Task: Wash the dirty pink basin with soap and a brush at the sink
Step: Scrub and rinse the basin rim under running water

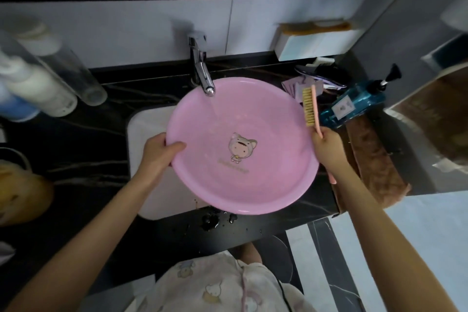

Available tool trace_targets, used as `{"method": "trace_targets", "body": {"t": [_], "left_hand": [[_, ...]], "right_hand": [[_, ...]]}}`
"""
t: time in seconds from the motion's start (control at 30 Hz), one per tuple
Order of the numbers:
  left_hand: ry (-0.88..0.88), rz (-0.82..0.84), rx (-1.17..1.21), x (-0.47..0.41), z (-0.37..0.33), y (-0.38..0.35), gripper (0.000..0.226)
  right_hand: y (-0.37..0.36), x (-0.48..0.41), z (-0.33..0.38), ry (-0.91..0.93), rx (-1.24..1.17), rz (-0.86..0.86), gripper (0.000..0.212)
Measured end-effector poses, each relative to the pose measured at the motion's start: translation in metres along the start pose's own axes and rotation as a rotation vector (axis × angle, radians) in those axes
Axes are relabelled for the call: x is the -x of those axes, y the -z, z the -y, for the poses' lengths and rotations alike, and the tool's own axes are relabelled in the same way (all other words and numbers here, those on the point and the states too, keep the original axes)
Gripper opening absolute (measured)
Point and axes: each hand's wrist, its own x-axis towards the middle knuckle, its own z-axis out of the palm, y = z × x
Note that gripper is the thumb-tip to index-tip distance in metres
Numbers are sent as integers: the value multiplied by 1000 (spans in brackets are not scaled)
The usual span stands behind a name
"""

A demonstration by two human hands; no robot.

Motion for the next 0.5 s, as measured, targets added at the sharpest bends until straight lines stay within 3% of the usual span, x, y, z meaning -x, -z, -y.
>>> {"method": "trace_targets", "body": {"t": [0.1, 0.27, 0.5], "left_hand": [[-30, -57, 8, 15, -15, 11, 10], [-103, -43, 101, 35, -47, 27, 15], [-128, -148, 6, 40, -47, 35, 19]], "right_hand": [[-28, -6, -10, -36, 136, 157, 38], [-67, -1, -4, -77, 100, 308, 47], [-75, 4, -6, -88, 14, 268, 47]]}}
